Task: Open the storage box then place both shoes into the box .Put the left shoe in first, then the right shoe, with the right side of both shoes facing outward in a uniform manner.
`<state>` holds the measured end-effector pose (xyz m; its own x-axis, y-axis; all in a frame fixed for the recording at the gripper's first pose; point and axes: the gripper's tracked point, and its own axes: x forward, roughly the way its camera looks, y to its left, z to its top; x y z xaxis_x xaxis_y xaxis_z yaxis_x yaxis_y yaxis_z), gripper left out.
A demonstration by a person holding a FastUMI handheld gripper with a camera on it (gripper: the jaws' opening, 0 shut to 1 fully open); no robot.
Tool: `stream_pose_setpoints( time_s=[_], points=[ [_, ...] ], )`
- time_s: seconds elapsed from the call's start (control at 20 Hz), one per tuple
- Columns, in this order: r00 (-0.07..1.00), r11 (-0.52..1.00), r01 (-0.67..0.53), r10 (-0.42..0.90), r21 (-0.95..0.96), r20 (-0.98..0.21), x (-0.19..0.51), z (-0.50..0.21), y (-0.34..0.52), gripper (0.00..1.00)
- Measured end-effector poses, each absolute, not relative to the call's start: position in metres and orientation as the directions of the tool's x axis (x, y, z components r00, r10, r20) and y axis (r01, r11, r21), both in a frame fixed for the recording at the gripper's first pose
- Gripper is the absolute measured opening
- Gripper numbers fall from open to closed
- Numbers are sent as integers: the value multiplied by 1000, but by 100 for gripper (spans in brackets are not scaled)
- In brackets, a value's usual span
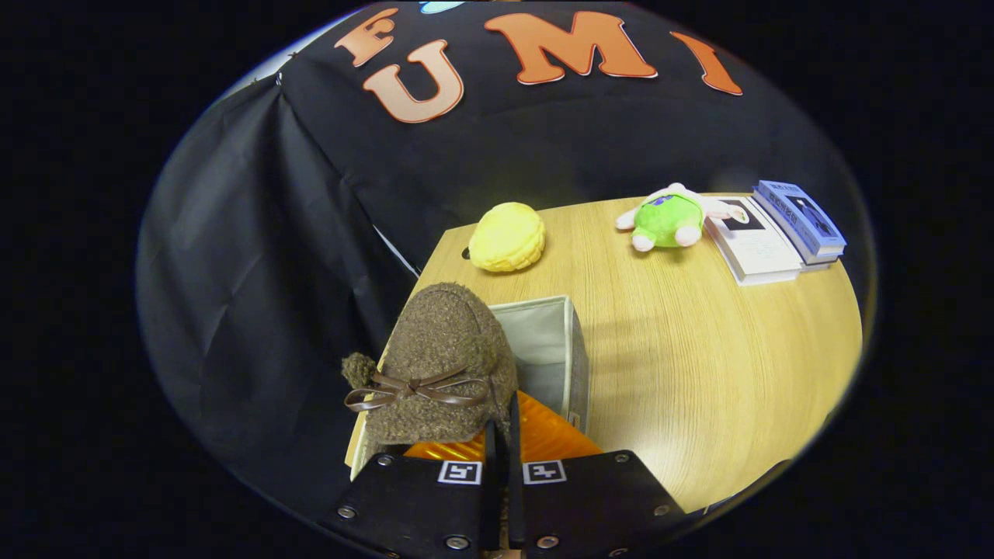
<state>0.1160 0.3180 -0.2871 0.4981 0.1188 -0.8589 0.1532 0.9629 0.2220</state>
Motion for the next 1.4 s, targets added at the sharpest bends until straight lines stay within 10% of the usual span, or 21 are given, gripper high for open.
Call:
stream_pose_setpoints(
  time_s=[0.7,1.05,1.4],
  points=[
    [602,958,73,179,277,-778,105,-235,300,50],
    [813,981,-68,159,181,-560,105,-136,243,83],
    [957,994,-92,106,67,-270,103,-51,180,91]
  ],
)
